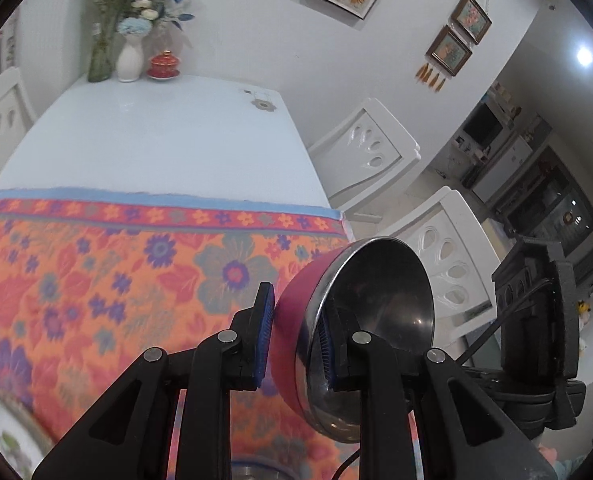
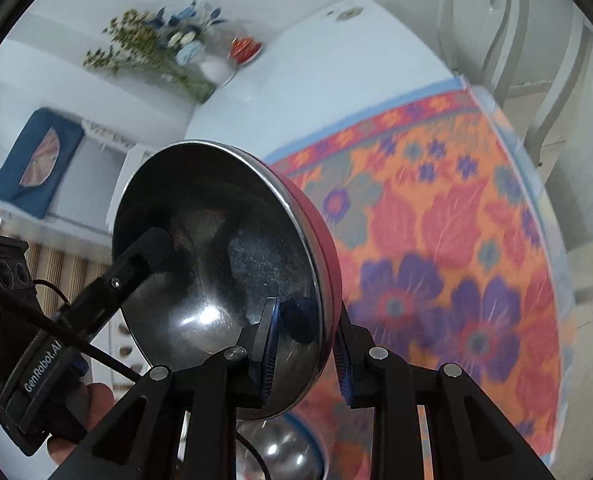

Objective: Organize plates and bowls
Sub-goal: 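Lift the red-rimmed steel bowl and carry it over the nested bowls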

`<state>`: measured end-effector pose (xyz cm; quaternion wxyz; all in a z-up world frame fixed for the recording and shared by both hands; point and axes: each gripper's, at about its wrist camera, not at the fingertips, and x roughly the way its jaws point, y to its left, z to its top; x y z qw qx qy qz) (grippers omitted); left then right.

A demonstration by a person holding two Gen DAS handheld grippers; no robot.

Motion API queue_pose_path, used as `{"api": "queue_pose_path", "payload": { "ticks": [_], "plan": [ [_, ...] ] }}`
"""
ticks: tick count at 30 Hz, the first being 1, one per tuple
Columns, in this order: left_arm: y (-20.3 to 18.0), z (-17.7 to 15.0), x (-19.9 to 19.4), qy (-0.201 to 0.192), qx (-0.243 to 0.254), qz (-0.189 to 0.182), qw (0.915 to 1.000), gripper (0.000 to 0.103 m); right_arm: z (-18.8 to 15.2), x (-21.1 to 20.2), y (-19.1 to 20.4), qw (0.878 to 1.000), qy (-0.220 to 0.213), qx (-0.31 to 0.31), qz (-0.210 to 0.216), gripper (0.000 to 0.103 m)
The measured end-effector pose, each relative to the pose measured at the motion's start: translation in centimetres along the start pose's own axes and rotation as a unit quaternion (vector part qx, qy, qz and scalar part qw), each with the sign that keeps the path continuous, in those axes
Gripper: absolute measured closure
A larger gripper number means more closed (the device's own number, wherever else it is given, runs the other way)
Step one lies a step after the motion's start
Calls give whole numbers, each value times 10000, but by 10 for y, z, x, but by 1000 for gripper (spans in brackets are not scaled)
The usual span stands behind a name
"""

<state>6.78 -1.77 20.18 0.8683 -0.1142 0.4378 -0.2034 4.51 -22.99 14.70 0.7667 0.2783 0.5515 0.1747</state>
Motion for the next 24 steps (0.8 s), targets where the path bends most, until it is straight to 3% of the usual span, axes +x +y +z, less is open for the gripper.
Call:
{"api": "queue_pose_path", "payload": {
  "ticks": [5,9,16,24],
  "plan": [
    [10,-33,-35,-107,-94,134,9998,85,-34,-4,17,9995,222,-230,82,78],
    [32,-65,-47,147,-508,145,9985,85,-51,-6,25,9986,362,-355,152,78],
    [57,-118,-51,418,-1273,129,9909,85,-79,5,43,9936,606,-928,-212,77],
    [67,-154,-55,571,-1612,192,9851,85,-106,33,34,9875,1180,-968,-390,77]
  ]
}}
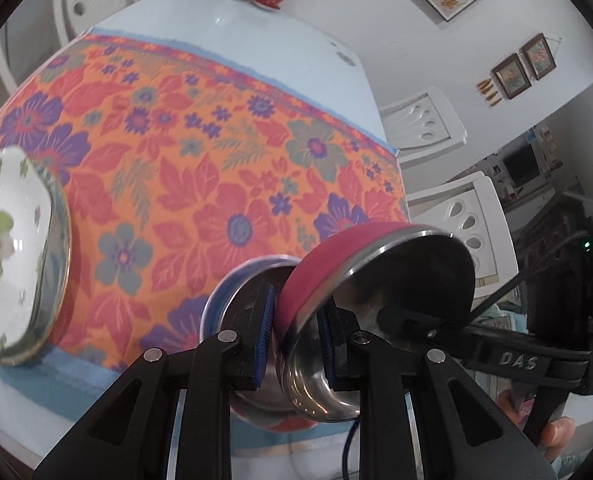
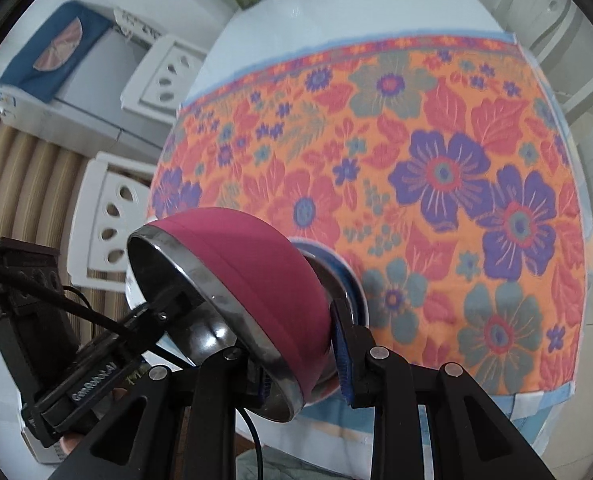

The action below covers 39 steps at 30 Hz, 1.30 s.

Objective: Organize plates and bowls
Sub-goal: 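Lift the red-rimmed steel bowl and carry it over the nested bowls, then lower the red-rimmed bowl into the blue-rimmed bowl and release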

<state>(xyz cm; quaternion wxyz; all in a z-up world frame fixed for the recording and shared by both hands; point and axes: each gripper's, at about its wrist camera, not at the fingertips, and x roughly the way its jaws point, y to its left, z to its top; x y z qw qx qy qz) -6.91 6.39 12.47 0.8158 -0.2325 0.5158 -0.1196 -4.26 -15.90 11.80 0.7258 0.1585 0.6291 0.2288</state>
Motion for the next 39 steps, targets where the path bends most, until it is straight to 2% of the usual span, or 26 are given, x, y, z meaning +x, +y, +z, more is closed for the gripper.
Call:
{"api": "queue_pose_path", "payload": {
  "ticks": [3,8,25,30,39],
  "plan": [
    [7,-8,4,40,-144,50,9999,85,-8,17,-5,9995,310,79,-13,77],
    [12,-15,9,107,-200,137,9996,85,-13,31,-8,9985,531,144,-56,77],
    [14,-21,13,166,-209,243,9993,85,-13,37,-11,9981,578,220,-55,77],
    [14,-21,15,212,-138,346,9991,85,-13,39,-16,9975,625,329,75,77],
    [13,-16,10,126,82,638,9979,84,-11,34,-20,9978,545,370,64,77]
  ]
}}
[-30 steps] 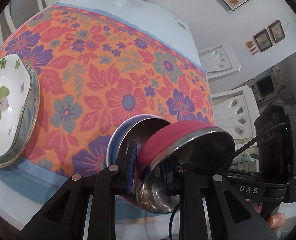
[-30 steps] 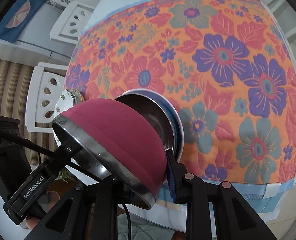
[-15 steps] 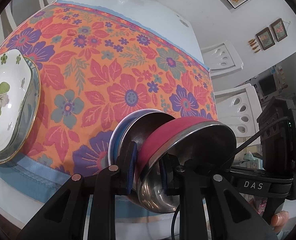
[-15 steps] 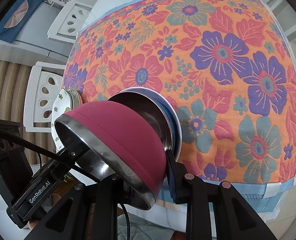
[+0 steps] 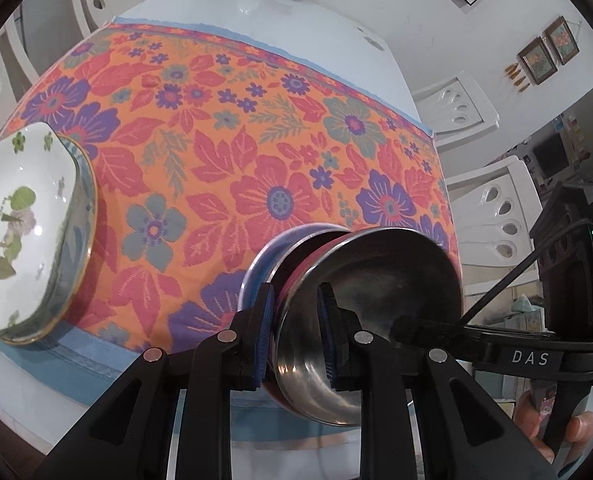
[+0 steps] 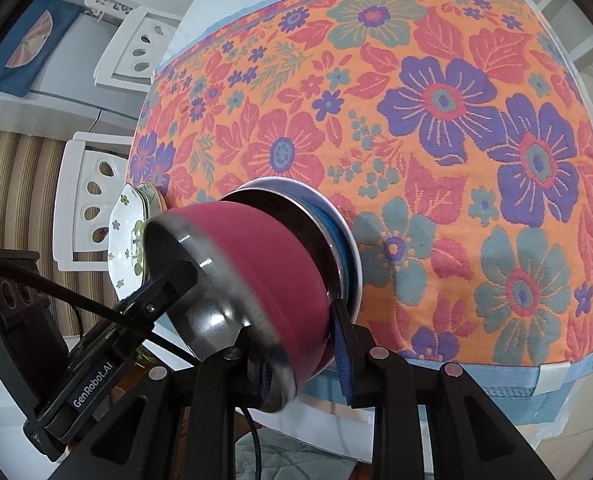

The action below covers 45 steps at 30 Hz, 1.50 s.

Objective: Organize plates and bowls
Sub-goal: 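Lower the red-rimmed bowl into the blue-rimmed bowl and release, then grasp the rim of the nested bowl stack with both grippers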

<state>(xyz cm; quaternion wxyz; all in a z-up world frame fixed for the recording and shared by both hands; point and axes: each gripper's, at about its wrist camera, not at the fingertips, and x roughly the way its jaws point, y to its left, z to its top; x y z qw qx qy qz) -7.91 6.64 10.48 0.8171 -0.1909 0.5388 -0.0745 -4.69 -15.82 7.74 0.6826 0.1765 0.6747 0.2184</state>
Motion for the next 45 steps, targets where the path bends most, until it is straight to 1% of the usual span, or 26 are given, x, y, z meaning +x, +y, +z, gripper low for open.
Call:
{"api": "queue_pose_path", "payload": {
  "ticks": [6,14,18,21,22,26,28,31,33,35,36,37,39,40,41,43,45],
  "plan": [
    [6,7,-4,-70,-152,-165,9997,83,4,-10,-4,9998,-148,64,100,77],
    [3,8,-3,-95,-58,-123,9999,83,7,-22,2,9985,-446,-215,-234,77],
    [1,10,-5,-137,-10,-115,9998,83,7,-28,3,9975,-559,-316,-280,77],
    [1,10,-8,-152,-41,-101,9998,83,6,-29,5,9972,-588,-370,-271,72],
    [1,10,-10,-154,-65,-106,9998,81,6,-29,5,9972,-585,-388,-239,69],
    [2,10,-22,-192,-147,-136,9996,81,5,-33,11,9967,-685,-435,-97,65],
    [1,11,-29,-260,-121,-141,9995,80,5,-38,16,9955,-804,-479,-122,63],
    [-2,16,-40,-346,38,-183,9992,80,-1,-50,29,9903,-1163,-656,-376,60],
    [-7,19,-48,-417,281,-181,9986,80,-9,-61,41,9848,-1470,-747,-553,56],
    [-11,21,-55,-512,521,-171,9972,80,-16,-69,52,9785,-1743,-822,-736,55],
    [-13,21,-60,-573,665,-178,9960,78,-21,-72,58,9744,-1887,-866,-856,54],
    [-14,21,-65,-631,824,-194,9944,72,-28,-76,67,9683,-2079,-916,-1035,51],
    [-15,19,-74,-743,1093,-218,9910,66,-39,-80,78,9594,-2325,-957,-1279,46],
    [-14,18,-78,-771,1221,-210,9893,58,-49,-81,87,9536,-2466,-967,-1429,42],
    [-13,17,-82,-786,1309,-218,9880,41,-55,-81,93,9501,-2552,-959,-1515,34],
    [-6,13,-94,-915,1409,-307,9853,27,-67,-81,103,9458,-2691,-893,-1581,27],
    [2,9,-105,-981,1452,-437,9836,27,-78,-79,111,9442,-2771,-789,-1597,27]
  ]
}}
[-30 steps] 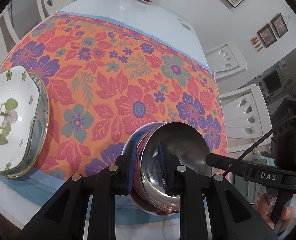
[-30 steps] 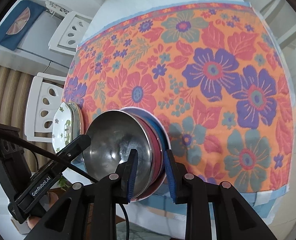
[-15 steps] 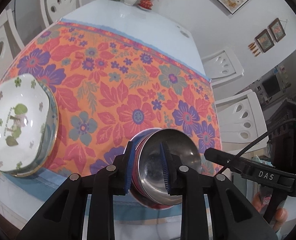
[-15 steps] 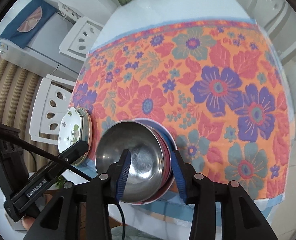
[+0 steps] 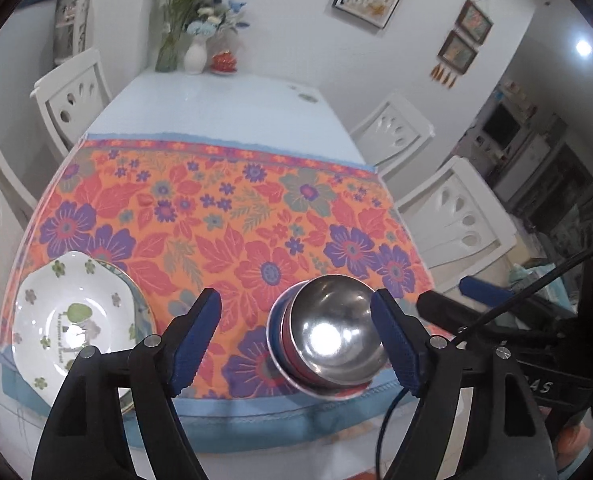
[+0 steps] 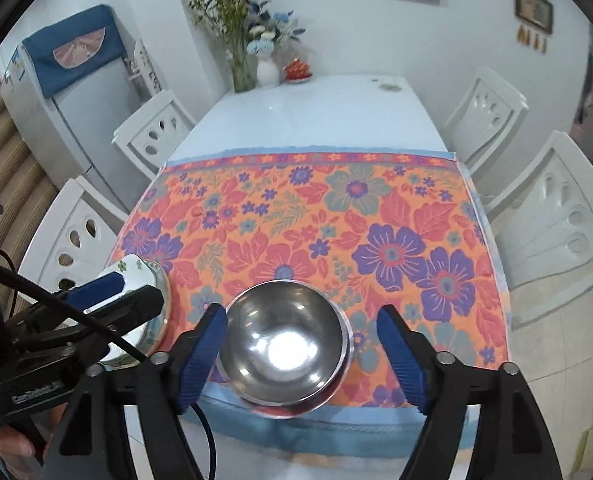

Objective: Organize plates and bowls
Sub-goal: 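Grasp the rim of the nested bowl stack with both grippers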

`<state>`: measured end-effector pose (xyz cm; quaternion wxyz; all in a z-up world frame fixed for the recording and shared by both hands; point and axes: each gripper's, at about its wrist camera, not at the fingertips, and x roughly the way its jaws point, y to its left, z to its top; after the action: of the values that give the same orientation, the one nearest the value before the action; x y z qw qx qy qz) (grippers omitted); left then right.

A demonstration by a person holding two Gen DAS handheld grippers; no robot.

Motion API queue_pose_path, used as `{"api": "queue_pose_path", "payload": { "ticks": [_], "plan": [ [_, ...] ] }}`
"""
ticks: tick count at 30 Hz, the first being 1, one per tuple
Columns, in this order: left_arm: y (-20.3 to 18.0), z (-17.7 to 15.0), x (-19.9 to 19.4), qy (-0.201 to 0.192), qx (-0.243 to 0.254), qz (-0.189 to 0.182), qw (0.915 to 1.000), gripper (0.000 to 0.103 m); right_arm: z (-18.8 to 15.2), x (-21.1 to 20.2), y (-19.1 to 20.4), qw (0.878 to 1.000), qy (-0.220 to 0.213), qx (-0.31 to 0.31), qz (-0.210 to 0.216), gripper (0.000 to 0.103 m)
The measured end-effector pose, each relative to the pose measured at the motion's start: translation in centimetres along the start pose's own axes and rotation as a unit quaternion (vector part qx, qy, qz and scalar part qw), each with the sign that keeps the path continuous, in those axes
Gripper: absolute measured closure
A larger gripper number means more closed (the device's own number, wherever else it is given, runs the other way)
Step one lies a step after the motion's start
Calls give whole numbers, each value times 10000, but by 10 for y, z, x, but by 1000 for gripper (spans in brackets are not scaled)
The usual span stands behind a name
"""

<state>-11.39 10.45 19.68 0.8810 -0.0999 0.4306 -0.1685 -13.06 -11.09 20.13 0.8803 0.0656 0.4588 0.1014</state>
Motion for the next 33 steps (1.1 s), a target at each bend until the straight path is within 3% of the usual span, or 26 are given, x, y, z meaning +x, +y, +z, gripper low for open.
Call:
{"api": "queue_pose_path", "payload": {
  "ticks": [10,17,23,33],
  "plan": [
    [23,-29,-37,84,456,-107,9989,27,-46,-15,41,9988,-10,372,-306,27],
    [29,-42,-31,223,684,-210,9972,27,-63,-18,43,9965,123,643,-521,27],
    [26,-41,-4,459,506,-470,9966,27,-62,-14,32,9938,244,786,-751,27],
    [23,-35,61,963,-341,-700,9923,27,-54,18,-10,9899,508,1169,-622,26]
  ]
}}
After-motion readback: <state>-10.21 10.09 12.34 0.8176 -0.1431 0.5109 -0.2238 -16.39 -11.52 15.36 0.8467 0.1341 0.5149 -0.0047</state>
